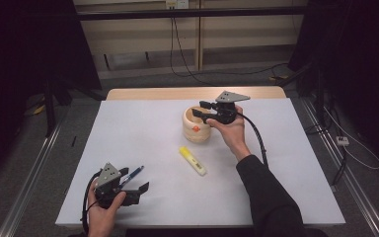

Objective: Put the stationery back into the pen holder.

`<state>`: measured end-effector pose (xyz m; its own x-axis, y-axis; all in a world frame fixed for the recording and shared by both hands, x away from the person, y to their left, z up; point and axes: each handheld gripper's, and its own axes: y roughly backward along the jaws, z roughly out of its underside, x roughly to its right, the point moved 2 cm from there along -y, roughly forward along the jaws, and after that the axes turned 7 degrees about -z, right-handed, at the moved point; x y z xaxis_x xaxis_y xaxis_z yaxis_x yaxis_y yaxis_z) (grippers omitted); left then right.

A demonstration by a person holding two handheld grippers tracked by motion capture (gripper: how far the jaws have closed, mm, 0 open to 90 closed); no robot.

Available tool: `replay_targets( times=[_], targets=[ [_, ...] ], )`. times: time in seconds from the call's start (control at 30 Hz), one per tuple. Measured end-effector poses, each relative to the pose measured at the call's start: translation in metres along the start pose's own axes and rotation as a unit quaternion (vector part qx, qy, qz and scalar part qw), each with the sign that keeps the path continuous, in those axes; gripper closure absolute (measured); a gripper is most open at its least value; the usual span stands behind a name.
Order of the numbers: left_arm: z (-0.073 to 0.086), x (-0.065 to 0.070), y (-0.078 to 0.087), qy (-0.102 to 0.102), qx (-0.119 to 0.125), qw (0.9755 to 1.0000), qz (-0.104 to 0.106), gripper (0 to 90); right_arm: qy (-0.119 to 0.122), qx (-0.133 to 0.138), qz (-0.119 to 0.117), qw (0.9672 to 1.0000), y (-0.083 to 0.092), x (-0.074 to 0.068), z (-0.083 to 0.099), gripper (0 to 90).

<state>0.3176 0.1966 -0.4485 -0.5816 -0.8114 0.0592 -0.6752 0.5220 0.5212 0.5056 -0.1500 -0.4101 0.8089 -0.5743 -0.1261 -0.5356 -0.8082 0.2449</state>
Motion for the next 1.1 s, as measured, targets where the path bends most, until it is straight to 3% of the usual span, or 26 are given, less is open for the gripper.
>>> replay_targets(
  times=[0.33, 0.47, 0.67, 1.1],
  targets=[
    [0.0, 0.0, 0.0, -0.002, 0.0, 1.0, -0.001, 7.5, -0.003, 0.003, 0.009, 0.9999, 0.017, -0.005, -0.009, 29.6],
    [0.0, 0.0, 0.0, 0.0, 0.0, 1.0, -0.002, 7.5, -0.006, -0.009, 0.013, 0.9999, 0.025, -0.01, -0.009, 21.5],
    [0.0, 0.0, 0.0, 0.001, 0.0, 1.0, -0.003, 7.5, 0.0, -0.012, 0.015, 0.9998, 0.036, -0.02, -0.01, 17.6],
    [0.0, 0.0, 0.0, -0.002, 0.0, 1.0, -0.002, 7.5, -0.019, -0.039, 0.005, 0.9991, 0.051, -0.035, 0.002, 12.4]
  ],
)
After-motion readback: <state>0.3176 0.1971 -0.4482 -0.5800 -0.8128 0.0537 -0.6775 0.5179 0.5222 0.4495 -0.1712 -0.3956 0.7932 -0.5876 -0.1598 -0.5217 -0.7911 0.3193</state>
